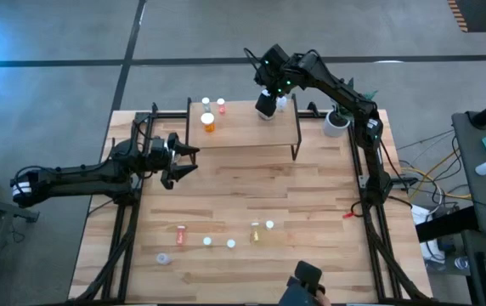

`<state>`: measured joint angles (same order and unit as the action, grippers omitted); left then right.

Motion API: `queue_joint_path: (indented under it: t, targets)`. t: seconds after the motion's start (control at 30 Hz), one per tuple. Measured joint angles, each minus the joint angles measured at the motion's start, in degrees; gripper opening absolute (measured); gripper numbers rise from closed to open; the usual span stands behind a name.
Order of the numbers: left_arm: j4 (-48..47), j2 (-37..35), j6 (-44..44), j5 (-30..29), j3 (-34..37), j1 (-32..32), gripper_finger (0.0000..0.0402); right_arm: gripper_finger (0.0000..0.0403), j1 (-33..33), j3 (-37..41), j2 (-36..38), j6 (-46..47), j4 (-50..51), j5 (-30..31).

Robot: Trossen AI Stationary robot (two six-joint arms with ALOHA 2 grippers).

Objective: Pick and place medicine bottles onto shelf by color
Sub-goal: Put the green medicine bottle on the shelf

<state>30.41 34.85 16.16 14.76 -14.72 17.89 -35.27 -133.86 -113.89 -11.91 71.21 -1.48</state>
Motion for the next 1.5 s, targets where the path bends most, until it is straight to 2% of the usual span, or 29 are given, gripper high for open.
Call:
queue_joint_path:
  t: [0.17, 0.7, 1.0, 1.5]
  targets:
    - [-0.1, 0.0, 0.0, 0.1, 0.0, 0.0, 0.0286, 0.022, 0.0, 0.0, 0.0, 0.1, -0.3, 0.0]
    - [-0.5, 0.0, -0.1, 1.7, 0.0, 0.0, 0.0286, 0.0229, 0.0, 0.0, -0.1, 1.2, -6.3, 0.0]
    - [-0.5, 0.0, 0.0, 2.4, 0.0, 0.0, 0.0286, 0.0231, 0.0, -0.1, -2.8, 2.0, -7.7, -0.9]
    - [-0.5, -0.1, 0.0, 3.3, 0.0, 0.0, 0.0286, 0.0288, 0.1, 0.1, -1.5, 3.3, -6.9, -1.7]
